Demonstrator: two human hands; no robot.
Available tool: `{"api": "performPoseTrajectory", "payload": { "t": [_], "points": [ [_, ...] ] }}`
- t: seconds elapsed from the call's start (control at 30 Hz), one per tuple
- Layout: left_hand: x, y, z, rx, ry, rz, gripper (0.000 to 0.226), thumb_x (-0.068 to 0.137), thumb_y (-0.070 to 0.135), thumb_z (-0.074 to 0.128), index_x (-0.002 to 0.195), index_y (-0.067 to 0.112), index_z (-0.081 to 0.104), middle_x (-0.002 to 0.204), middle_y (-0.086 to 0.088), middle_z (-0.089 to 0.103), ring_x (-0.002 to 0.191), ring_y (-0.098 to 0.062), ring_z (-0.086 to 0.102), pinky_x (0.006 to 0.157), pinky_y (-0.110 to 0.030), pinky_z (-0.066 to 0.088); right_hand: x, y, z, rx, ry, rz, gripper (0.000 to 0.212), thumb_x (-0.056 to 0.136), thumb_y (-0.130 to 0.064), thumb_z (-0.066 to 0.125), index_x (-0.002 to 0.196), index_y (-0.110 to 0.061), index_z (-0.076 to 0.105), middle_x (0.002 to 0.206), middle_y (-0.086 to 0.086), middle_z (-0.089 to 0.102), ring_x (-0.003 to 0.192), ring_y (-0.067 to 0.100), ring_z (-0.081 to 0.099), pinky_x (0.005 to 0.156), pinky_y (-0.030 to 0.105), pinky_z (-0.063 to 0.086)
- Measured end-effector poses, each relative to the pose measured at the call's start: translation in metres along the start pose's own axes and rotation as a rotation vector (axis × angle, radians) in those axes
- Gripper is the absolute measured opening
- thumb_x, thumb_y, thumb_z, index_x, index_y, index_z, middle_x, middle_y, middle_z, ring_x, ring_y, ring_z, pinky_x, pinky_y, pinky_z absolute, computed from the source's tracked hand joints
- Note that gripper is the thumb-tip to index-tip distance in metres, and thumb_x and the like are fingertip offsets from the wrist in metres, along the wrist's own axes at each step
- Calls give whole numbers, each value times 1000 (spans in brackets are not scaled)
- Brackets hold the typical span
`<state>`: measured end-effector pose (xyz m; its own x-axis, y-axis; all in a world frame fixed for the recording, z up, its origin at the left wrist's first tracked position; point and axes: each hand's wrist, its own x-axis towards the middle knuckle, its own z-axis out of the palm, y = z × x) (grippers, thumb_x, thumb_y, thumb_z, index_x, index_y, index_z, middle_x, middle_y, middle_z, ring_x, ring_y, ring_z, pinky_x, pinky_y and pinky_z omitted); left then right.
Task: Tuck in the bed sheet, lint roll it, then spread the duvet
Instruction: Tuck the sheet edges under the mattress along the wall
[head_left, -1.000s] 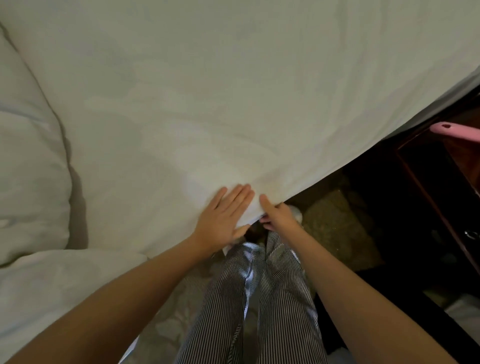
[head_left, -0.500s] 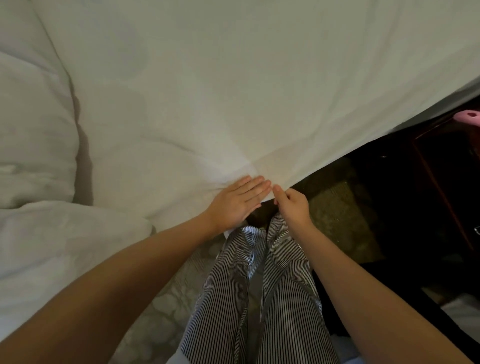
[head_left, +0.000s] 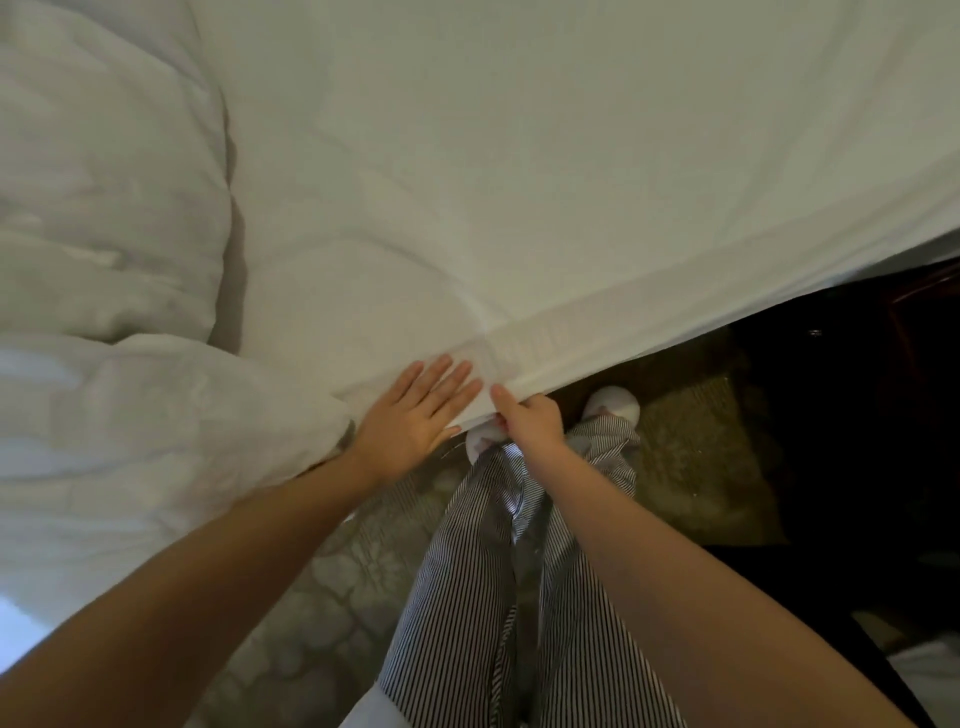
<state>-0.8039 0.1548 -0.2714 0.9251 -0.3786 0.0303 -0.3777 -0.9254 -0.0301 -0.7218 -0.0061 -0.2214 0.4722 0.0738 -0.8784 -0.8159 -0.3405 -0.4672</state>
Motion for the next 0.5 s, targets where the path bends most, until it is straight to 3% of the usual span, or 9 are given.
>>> {"api": "performPoseTrajectory", "payload": {
  "t": [0.1, 0.3, 0.37, 0.43, 0.5],
  "points": [
    [2, -1, -3, -41, 17, 60, 46, 105, 30, 20, 146, 12, 27, 148, -2, 38, 144, -19, 10, 115, -35, 12, 4, 12, 0, -59, 31, -50, 29, 91, -21, 60, 64, -11, 56, 63, 2, 56, 60, 14, 54, 65, 28, 45],
    [2, 2, -6, -235, 84, 49, 35, 100, 20, 38, 132, 7, 42, 134, -5, 54, 145, -13, 7, 116, -32, 17, -6, 19, -3, -1, 27, -88, 33, 93, -16, 58, 60, -12, 55, 57, 1, 56, 51, 8, 53, 59, 21, 45],
    [-3, 5, -6, -299, 48, 110, 34, 99, 19, 38, 129, 5, 48, 129, -9, 58, 141, -15, 26, 115, -30, 17, -12, 23, -5, 37, 1, -94, 31, 93, -15, 56, 63, -9, 55, 54, -1, 55, 45, 1, 54, 53, 14, 46],
    [-18, 8, -4, -311, -69, 249, 40, 102, 24, 31, 119, 5, 62, 122, -10, 63, 123, -23, 53, 116, -28, 14, -11, 23, -2, -8, 52, -94, 33, 93, -17, 57, 62, -8, 54, 52, -1, 53, 39, -4, 51, 49, 12, 43],
    [-34, 10, -5, -281, -130, 364, 37, 100, 22, 35, 119, 10, 64, 123, -2, 63, 118, -21, 57, 119, -27, 4, -9, 17, 2, -75, 76, -76, 39, 94, -22, 56, 58, -8, 52, 51, 1, 52, 42, 2, 51, 51, 15, 41]
  ]
}}
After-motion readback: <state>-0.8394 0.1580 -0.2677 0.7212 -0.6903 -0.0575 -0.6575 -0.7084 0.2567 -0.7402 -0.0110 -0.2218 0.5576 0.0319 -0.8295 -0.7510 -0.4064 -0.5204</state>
